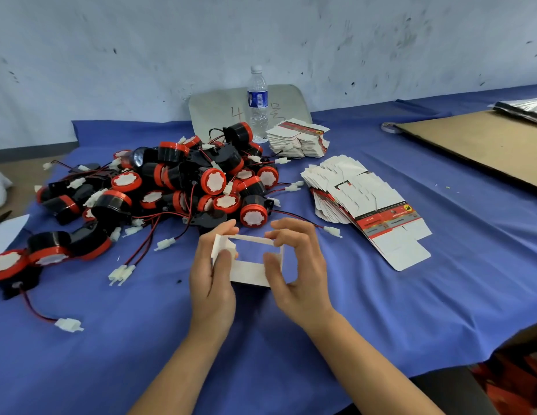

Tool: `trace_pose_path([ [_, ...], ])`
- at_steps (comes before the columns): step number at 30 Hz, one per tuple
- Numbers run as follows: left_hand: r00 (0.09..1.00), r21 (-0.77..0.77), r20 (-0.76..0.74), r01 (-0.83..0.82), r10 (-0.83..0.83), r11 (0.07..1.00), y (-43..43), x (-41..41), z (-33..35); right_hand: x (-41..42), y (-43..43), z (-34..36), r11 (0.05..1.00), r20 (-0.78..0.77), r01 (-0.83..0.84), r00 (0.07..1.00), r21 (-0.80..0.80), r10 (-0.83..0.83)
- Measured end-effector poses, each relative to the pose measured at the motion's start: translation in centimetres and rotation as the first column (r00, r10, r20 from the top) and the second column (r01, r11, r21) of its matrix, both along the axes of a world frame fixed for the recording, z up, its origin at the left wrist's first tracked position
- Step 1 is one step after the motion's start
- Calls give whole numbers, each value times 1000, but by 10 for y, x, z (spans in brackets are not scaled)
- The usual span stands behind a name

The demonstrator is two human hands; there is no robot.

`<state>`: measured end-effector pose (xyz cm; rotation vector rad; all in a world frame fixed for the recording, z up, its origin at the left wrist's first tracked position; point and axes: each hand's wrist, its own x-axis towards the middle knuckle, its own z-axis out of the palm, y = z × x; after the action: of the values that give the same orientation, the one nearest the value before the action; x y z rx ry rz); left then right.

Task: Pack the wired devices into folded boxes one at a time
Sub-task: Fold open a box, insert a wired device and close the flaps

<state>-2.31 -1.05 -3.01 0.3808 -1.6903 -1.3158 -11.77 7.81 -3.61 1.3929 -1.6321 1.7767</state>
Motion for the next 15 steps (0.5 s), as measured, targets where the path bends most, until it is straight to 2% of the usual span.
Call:
trace_pose_path([
  [2, 1000, 61, 4, -20, 20, 998, -3, -1, -1, 0, 2, 0, 1000, -59, -25, 998, 17, 26],
  [5, 1000, 78, 0, -26, 26, 997, -7, 0, -1, 1, 4, 1, 995, -43, -95, 994, 28, 96],
  [11, 997, -289, 38, -58, 72, 956, -11, 2, -2, 0, -1, 2, 994, 7, -89, 996, 62, 89],
  [15, 999, -396, 3, -33, 37, 918, -8, 1, -5, -1, 0, 3, 991, 199, -123, 974, 53, 111],
])
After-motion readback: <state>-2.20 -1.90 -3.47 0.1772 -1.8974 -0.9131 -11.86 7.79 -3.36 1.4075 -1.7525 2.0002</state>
